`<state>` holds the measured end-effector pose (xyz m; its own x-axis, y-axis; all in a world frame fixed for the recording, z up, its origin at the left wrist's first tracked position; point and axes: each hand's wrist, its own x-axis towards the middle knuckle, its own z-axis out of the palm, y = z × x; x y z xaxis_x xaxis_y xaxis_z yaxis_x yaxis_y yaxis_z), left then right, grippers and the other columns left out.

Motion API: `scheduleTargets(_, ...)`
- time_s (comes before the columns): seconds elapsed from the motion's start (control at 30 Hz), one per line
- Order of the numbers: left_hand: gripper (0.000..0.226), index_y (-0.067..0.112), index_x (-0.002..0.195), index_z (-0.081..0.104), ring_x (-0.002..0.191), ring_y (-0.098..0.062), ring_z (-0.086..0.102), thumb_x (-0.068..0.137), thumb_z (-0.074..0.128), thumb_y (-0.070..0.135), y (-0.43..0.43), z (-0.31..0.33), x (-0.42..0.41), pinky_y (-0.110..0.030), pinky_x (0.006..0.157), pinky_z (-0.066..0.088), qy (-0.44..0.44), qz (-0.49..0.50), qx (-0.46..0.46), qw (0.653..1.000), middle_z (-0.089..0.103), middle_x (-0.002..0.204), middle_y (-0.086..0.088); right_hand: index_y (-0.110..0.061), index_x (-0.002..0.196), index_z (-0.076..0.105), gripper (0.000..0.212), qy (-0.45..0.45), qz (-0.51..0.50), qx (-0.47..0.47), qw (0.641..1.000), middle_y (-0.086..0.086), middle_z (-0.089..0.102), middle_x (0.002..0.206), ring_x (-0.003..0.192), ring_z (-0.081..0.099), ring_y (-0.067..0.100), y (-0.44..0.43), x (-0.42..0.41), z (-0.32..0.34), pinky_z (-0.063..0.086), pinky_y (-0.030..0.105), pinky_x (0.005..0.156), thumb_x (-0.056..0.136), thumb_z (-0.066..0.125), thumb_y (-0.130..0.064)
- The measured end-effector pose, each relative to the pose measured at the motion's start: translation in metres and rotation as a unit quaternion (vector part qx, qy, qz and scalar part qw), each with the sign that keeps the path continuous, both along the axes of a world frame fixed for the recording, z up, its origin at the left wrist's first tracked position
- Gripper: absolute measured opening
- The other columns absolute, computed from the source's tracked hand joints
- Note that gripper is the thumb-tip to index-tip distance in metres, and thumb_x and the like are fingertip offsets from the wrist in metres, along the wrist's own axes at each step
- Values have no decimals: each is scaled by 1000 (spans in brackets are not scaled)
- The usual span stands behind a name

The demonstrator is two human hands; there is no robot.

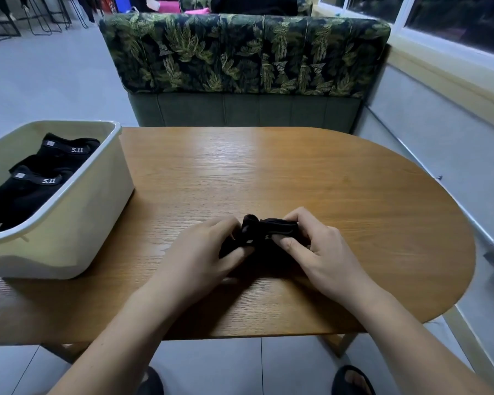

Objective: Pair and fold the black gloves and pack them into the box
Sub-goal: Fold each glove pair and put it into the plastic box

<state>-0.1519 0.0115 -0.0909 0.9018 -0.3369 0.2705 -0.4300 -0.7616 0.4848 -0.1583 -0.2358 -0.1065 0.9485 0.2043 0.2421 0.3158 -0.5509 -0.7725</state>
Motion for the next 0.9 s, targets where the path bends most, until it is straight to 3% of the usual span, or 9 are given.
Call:
scheduleTargets(0.17, 38, 22, 82, 61, 76, -9, 59, 100, 60, 57, 4, -1, 3, -33, 66, 45, 33, 19, -31, 999, 63, 78, 9, -28, 105, 63, 11, 20, -38, 37, 998, -8, 76, 80, 68, 70, 9, 11, 2, -3, 48, 27, 58, 102, 71, -36)
scheduleTargets(0.3, 41, 21, 74, 66, 79, -8, 61, 98, 66, 54, 6, -6, 9, -30, 68, 46, 97, 48, -80, 991, 62, 87, 7, -31, 105, 63, 18, 43, -77, 37, 995, -3, 70, 67, 51, 61, 9, 20, 8, -6, 43, 30, 52, 97, 75, -41)
scheduleTargets(0.43, 35, 22, 73, 70, 74, -2, 63, 89, 79, 51, 6, -12, 12, -30, 71, 49, 133, 105, -104, 980, 64, 88, 8, -33, 101, 65, 23, 76, -125, 20, 989, 1, 69, 69, 53, 64, 11, 26, 16, -6, 58, 40, 56, 90, 80, -47)
scheduleTargets(0.53, 32, 25, 76, 67, 66, -12, 70, 82, 87, 50, 5, -17, 15, -41, 68, 59, 162, 144, -149, 965, 69, 74, 5, -33, 99, 67, 24, 78, -148, -24, 986, -6, 66, 69, 62, 69, 13, 30, 20, -5, 62, 45, 61, 88, 79, -51)
scheduleTargets(0.6, 31, 31, 87, 67, 75, -19, 75, 78, 90, 50, 6, -19, 16, -52, 67, 64, 180, 155, -176, 955, 72, 78, 7, -33, 98, 68, 27, 76, -154, -55, 984, -8, 66, 72, 67, 70, 16, 31, 22, -5, 63, 46, 63, 87, 77, -55)
scheduleTargets(0.73, 41, 32, 108, 67, 90, -11, 69, 80, 87, 55, 5, -14, 18, -40, 79, 61, 178, 141, -99, 969, 69, 97, 9, -37, 98, 68, 32, 94, -149, -129, 976, -13, 62, 93, 77, 69, 15, 29, 26, 0, 63, 45, 71, 87, 71, -66)
scheduleTargets(0.8, 35, 30, 103, 68, 92, -7, 63, 83, 83, 56, 4, -10, 20, -29, 77, 49, 168, 135, -40, 976, 66, 101, 8, -40, 97, 65, 28, 109, -145, -147, 972, -12, 59, 101, 75, 66, 9, 28, 25, 6, 62, 42, 75, 89, 70, -66)
scheduleTargets(0.9, 30, 29, 91, 66, 92, -8, 61, 85, 81, 54, 2, -5, 21, -28, 72, 42, 180, 126, -21, 975, 63, 102, 7, -43, 95, 63, 23, 122, -134, -153, 972, -13, 61, 101, 89, 66, 12, 28, 25, 11, 60, 38, 78, 89, 71, -63)
